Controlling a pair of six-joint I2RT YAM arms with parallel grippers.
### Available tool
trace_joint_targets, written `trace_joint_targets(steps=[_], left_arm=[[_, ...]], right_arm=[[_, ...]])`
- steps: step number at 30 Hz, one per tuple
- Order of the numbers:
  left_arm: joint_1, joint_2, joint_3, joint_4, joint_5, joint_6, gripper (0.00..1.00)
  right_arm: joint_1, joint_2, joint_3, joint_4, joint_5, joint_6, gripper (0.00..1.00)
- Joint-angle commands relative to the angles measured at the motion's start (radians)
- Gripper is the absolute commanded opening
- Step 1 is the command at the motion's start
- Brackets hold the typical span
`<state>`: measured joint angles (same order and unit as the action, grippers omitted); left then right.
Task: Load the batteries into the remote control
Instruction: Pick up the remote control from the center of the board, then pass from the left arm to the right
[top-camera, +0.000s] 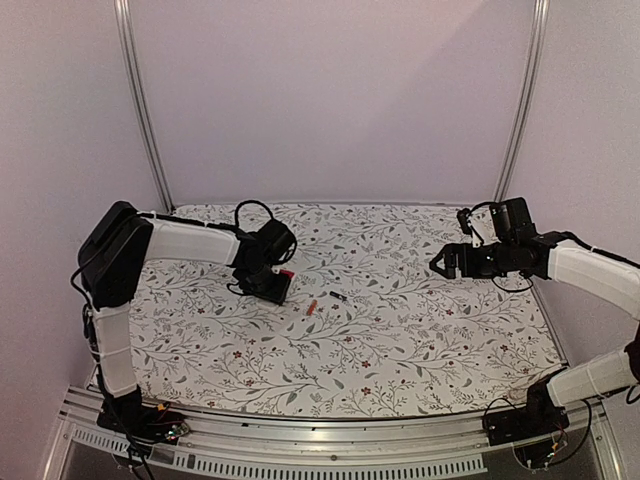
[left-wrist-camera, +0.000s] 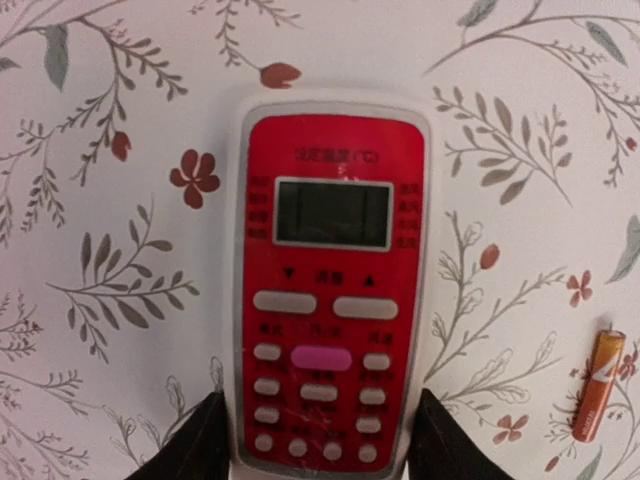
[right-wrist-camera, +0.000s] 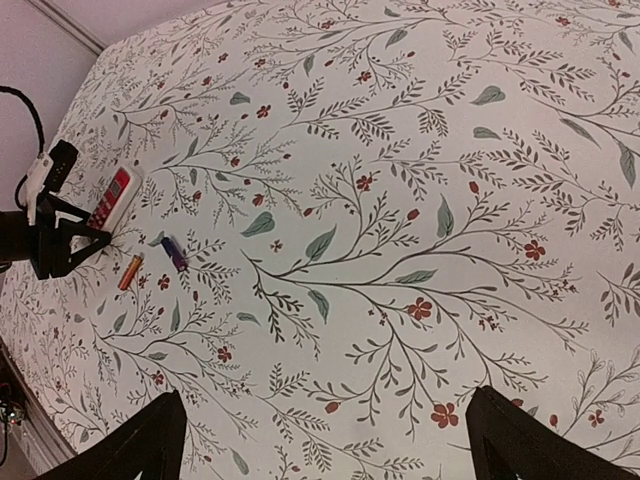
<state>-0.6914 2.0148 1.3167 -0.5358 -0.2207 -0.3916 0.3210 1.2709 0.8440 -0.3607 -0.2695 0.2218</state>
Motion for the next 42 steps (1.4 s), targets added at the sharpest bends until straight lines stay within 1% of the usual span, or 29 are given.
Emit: trace_joint_targets(steps=[1,5,8,11,14,19,23,29,33,36,40,42], left_arm=[[0.012,-0.091,-0.023,-0.023,0.058,0.044,0.49],[0.01,-0.22,-0.034,-0.051,0.126,0.082,0.42],[0.008,-0.337,-0.067,-0.03,0.306,0.109,0.4],[0.006,-0.436,-0.106,-0.001,0.542,0.108,0.4],[-0.007,-0.5,-0.125,-0.014,0.703,0.108,0.4],[-0.046,-0.587,-0.174,-0.047,0.913,0.113,0.39],[-0.125,-0.636,-0.201,-0.076,1.047,0.131,0.38],[-0.225,-0.644,-0.202,-0.094,1.191,0.147,0.36],[-0.301,-0.626,-0.171,-0.135,1.221,0.2,0.36],[-0.338,-0.596,-0.133,-0.2,1.23,0.25,0.35],[-0.371,-0.557,-0.102,-0.206,1.259,0.261,0.38],[-0.381,-0.543,-0.092,-0.204,1.261,0.268,0.38]], right_arm=[[0.023,-0.045,0.017,-0.018,-0.054,-0.02,0.99],[0.064,-0.096,0.022,-0.034,-0.055,-0.03,0.99],[0.109,-0.131,0.04,-0.068,-0.058,-0.045,0.99],[0.178,-0.172,0.063,-0.103,-0.055,-0.085,0.99],[0.305,-0.214,0.082,-0.135,0.006,-0.155,0.99],[0.514,-0.266,0.073,-0.146,0.074,-0.318,0.99],[0.703,-0.27,0.079,-0.158,0.188,-0.41,0.99],[0.918,-0.218,0.142,-0.188,0.338,-0.522,0.99],[0.984,-0.196,0.187,-0.186,0.348,-0.59,0.95],[1.004,-0.193,0.215,-0.185,0.319,-0.616,0.9],[1.045,-0.183,0.243,-0.198,0.308,-0.643,0.76],[1.082,-0.17,0.259,-0.218,0.332,-0.673,0.72]])
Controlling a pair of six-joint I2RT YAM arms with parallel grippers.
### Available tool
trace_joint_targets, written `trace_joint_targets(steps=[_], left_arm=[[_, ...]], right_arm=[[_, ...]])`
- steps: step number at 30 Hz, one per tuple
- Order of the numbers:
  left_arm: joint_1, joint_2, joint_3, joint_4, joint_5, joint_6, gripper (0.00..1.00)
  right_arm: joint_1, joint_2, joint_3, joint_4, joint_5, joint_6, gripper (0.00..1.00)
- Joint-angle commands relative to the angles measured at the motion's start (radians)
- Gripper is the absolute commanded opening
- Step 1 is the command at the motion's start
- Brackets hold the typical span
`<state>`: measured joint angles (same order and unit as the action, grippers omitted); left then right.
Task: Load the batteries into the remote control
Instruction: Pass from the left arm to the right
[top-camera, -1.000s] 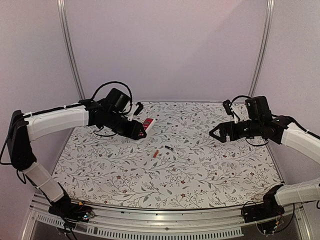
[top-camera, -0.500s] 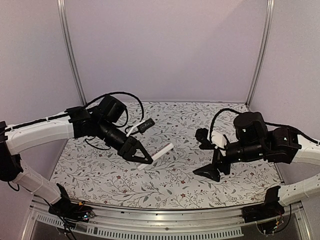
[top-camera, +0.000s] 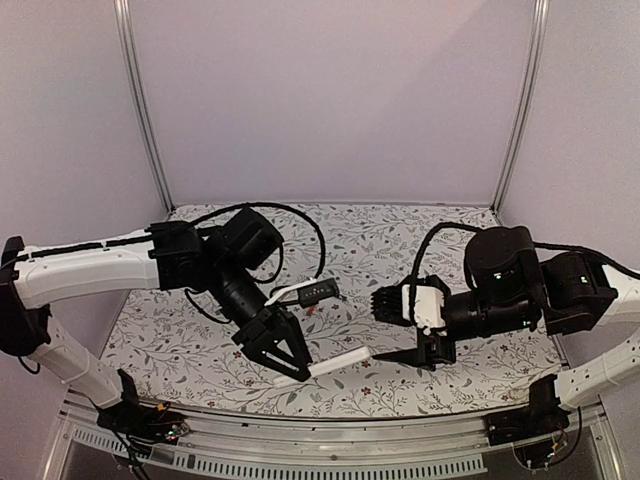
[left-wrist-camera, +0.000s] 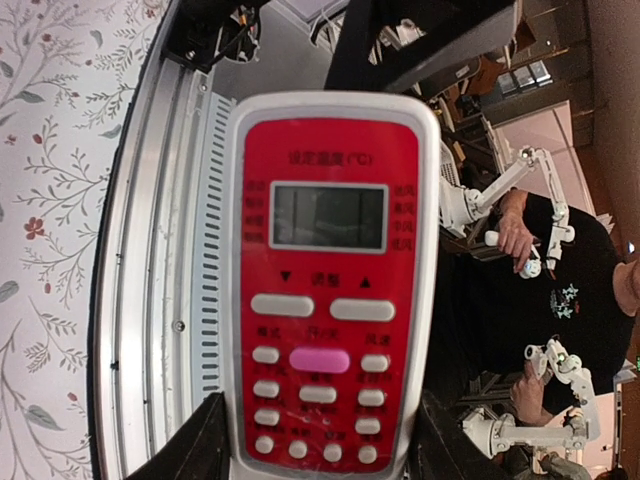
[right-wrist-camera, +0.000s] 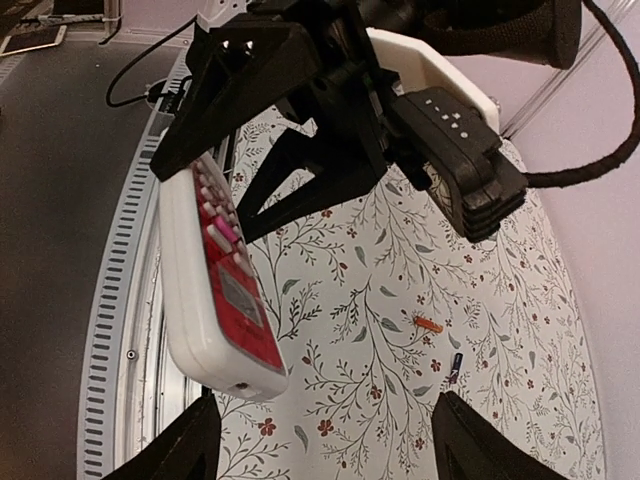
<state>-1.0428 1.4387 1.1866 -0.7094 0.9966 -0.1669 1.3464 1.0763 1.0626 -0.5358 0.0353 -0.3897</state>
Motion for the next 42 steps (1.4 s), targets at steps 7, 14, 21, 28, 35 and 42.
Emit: trace_joint_targets(steps=[7,14,21,28,35,42], left_arm=[[-0.048,0.061,0.07,-0.021,0.061,0.049,0.36],[-0.056,0.062,0.079,-0.01,0.085,0.05,0.36],[-0.056,0.062,0.074,-0.012,0.078,0.064,0.37],[-0.012,-0.075,0.011,0.11,-0.107,0.018,0.94],[0.031,-0.346,-0.167,0.359,-0.429,-0.035,0.99],[0.024,-0.403,-0.247,0.413,-0.532,0.002,0.92]], right_arm=[[0.114,0.071,0.082,-0.085,0.018,-0.102,0.65],[0.132,0.104,0.089,-0.069,0.003,-0.116,0.45],[0.141,0.113,0.105,-0.057,0.004,-0.106,0.16],[0.143,0.097,0.12,-0.057,0.015,-0.045,0.0],[0.08,0.098,0.151,-0.124,0.008,0.113,0.0],[-0.167,0.087,0.158,-0.154,-0.311,0.342,0.01]])
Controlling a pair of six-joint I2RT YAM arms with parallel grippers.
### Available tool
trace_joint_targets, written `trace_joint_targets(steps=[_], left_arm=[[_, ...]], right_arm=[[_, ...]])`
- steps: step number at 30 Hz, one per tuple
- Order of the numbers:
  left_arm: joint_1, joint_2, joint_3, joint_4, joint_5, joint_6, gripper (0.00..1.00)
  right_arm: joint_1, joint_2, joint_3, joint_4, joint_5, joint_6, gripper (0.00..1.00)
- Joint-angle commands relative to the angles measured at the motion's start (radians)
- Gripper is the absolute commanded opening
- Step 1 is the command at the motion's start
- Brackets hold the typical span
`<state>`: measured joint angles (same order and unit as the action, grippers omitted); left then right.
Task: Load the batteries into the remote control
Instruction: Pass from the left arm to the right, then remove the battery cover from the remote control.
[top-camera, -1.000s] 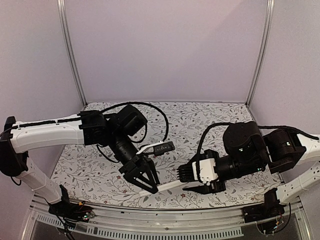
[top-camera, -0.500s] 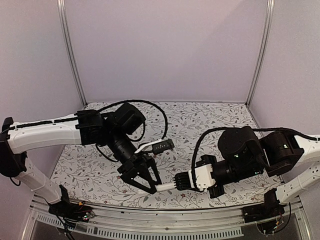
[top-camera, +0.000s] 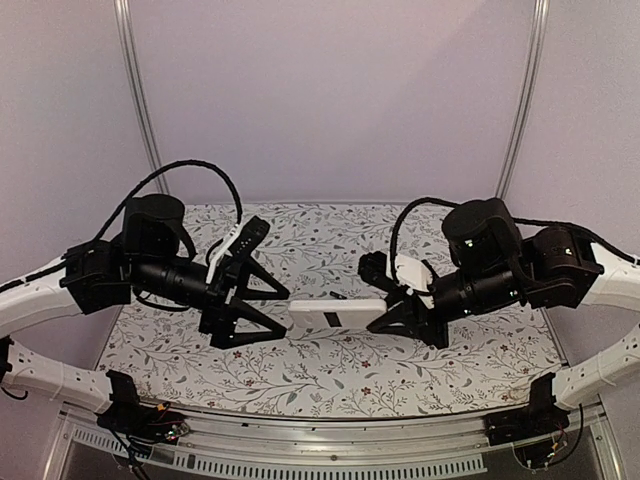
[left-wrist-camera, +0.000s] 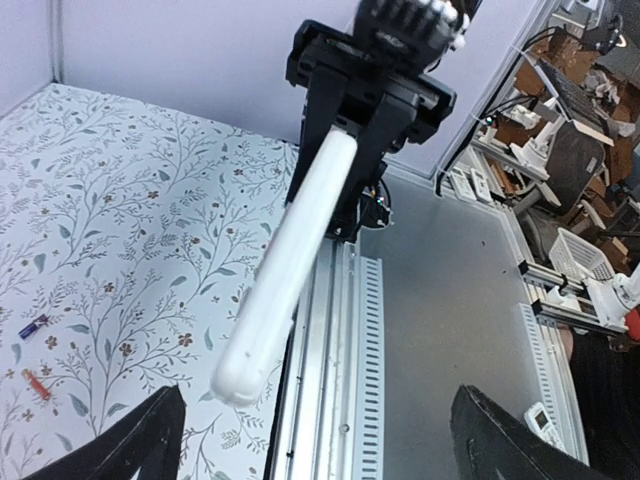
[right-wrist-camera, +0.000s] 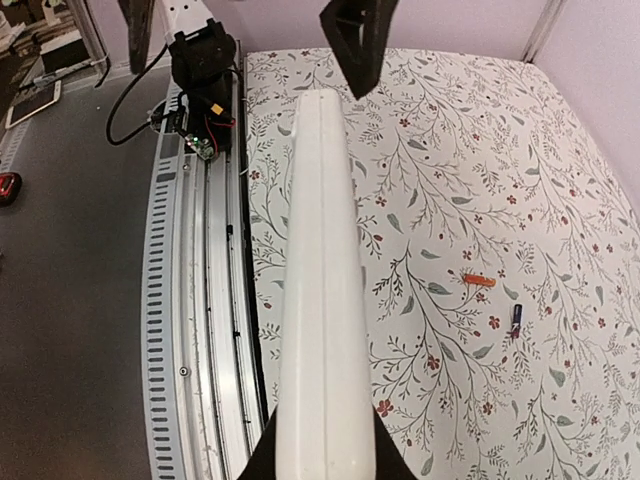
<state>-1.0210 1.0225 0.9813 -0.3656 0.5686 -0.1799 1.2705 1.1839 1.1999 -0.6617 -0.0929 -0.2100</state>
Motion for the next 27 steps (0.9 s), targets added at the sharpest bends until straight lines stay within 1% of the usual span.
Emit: trace_joint_targets(steps=[1,5,9,11,14,17,20,22,23,27], left_arm=[[0.001,0.022,-0.044,0.081,-0.094,0.012,0.92],[-0.016,0.089,-0.028,0.105,-0.123,0.011,0.87],[-0.02,0.165,0.008,0.125,-0.105,-0.01,0.82],[-0.021,0.188,0.02,0.136,-0.098,-0.021,0.78],[-0.021,0.192,0.013,0.169,-0.116,-0.045,0.72],[-0.011,0.176,-0.011,0.209,-0.176,-0.075,0.63],[0.007,0.158,-0.053,0.278,-0.172,-0.107,0.56],[0.019,0.151,-0.068,0.304,-0.176,-0.128,0.48],[0.023,0.152,-0.072,0.312,-0.173,-0.139,0.46],[0.042,0.151,-0.089,0.333,-0.167,-0.169,0.41]], right_arm=[[-0.112,-0.019,0.017,-0.031,-0.211,0.178,0.0],[-0.16,-0.014,0.009,-0.029,-0.304,0.205,0.01],[-0.177,-0.006,0.011,-0.024,-0.345,0.205,0.0],[-0.19,-0.004,0.008,-0.014,-0.353,0.241,0.0],[-0.223,-0.012,-0.007,0.023,-0.39,0.271,0.0],[-0.263,-0.025,-0.028,0.062,-0.44,0.313,0.0],[-0.273,-0.03,-0.035,0.07,-0.46,0.329,0.0],[-0.276,-0.027,-0.037,0.074,-0.466,0.33,0.0],[-0.278,-0.03,-0.039,0.078,-0.468,0.332,0.0],[-0.295,-0.036,-0.051,0.099,-0.486,0.35,0.0]])
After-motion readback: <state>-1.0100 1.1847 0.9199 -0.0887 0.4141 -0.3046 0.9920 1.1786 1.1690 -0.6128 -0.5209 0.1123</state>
